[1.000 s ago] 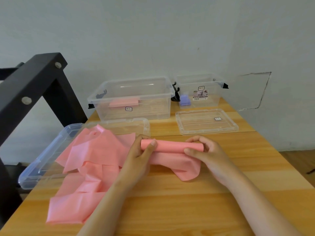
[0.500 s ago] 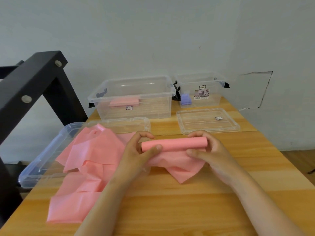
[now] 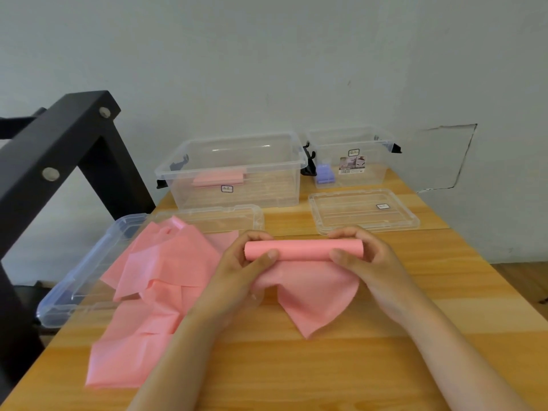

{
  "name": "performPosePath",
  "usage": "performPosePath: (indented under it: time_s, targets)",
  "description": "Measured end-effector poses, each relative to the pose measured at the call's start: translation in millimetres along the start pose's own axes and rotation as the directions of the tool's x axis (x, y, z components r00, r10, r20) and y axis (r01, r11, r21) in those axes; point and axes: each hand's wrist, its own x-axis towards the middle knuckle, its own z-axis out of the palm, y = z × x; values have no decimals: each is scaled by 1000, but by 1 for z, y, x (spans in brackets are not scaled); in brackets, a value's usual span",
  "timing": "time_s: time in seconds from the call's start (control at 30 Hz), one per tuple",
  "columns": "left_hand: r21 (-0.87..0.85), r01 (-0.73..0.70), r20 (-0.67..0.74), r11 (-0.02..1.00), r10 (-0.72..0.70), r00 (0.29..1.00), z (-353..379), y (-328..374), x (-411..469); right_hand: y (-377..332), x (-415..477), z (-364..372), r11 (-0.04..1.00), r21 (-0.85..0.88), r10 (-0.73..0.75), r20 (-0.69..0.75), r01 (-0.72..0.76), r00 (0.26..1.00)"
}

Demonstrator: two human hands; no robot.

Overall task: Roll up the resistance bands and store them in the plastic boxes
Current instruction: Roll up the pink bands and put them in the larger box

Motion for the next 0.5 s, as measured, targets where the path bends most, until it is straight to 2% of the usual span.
performPosePath:
  time_s: [0.07,0.2,0.3,0.33,0.37,0.43,0.5]
  targets:
    - [-81,35,7,996,-35,999,1,-2,1,-2,0,0,1000,13,21,20,-21,1000]
    - [-41,53,27,998,-52,998,2,-2,0,0,2,-1,997,63,53,15,-54,998]
    - [-182,112,94,977,-96,991,3,3,-3,-1,2,-4,965,235,102,67,-115,993]
    - [-168,111,97,979,-96,991,3,4,-4,-1,2,-4,957,260,112,70,-126,991]
    - [-77,91,75,993,-85,994,3,4,-4,0,2,-5,966,225,117,53,-126,992]
    - [179,50,-24,983,-46,999,2,-1,-1,6,3,-4,994,32,107,-17,-106,994]
    - [258,62,-98,964,-38,994,1,-5,1,10,4,-2,993,-64,94,-54,-97,994]
